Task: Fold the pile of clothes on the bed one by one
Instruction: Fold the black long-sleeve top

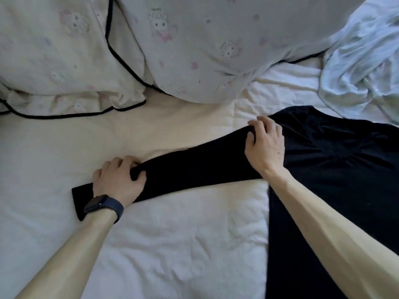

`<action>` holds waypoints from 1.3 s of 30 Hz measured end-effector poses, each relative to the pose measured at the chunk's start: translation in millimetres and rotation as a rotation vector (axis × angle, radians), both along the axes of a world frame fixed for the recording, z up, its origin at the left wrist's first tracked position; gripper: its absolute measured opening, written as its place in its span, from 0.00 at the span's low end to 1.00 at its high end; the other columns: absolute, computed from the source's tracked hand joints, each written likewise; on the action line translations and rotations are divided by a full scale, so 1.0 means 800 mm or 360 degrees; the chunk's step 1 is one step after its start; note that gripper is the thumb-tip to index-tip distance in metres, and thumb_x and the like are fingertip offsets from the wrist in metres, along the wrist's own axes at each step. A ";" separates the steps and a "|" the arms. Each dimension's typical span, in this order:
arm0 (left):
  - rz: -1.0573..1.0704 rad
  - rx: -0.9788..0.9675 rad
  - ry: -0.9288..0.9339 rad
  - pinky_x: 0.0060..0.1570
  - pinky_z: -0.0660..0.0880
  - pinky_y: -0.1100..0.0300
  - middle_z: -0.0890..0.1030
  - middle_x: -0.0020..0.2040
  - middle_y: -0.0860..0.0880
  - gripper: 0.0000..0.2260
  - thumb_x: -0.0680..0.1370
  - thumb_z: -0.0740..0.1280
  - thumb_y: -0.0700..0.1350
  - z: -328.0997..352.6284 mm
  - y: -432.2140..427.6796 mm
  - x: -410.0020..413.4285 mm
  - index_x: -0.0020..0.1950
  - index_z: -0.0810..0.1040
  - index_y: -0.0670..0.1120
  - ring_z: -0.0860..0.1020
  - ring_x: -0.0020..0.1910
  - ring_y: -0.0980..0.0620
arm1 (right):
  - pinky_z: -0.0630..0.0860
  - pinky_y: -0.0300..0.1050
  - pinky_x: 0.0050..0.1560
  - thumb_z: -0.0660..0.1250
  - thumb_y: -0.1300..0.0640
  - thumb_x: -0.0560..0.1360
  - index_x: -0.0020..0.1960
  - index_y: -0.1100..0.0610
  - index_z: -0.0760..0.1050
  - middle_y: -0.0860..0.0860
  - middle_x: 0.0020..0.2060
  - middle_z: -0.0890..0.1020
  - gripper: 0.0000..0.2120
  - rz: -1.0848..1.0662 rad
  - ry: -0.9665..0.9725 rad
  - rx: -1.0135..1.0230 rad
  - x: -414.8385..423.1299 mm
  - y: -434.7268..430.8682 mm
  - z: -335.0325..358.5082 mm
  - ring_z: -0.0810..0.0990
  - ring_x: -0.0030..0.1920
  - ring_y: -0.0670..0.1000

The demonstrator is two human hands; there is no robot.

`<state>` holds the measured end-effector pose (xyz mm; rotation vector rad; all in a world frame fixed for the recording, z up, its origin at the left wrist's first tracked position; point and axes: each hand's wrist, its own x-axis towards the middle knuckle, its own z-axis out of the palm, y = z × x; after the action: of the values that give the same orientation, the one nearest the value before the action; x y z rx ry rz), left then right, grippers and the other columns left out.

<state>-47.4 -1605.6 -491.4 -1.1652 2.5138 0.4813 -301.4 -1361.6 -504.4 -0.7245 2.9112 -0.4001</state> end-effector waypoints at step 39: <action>0.0252 -0.0466 0.0410 0.56 0.70 0.40 0.70 0.68 0.39 0.23 0.73 0.69 0.44 0.022 -0.065 0.128 0.67 0.70 0.43 0.71 0.62 0.35 | 0.65 0.50 0.68 0.66 0.51 0.79 0.67 0.50 0.73 0.48 0.72 0.68 0.17 0.0015 -0.0135 -0.0239 0.225 -0.167 0.015 0.66 0.70 0.53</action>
<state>55.2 -1657.7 -473.7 -1.5045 2.7956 0.3261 -121.2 -1495.0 -492.7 -0.7218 2.8200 -0.6377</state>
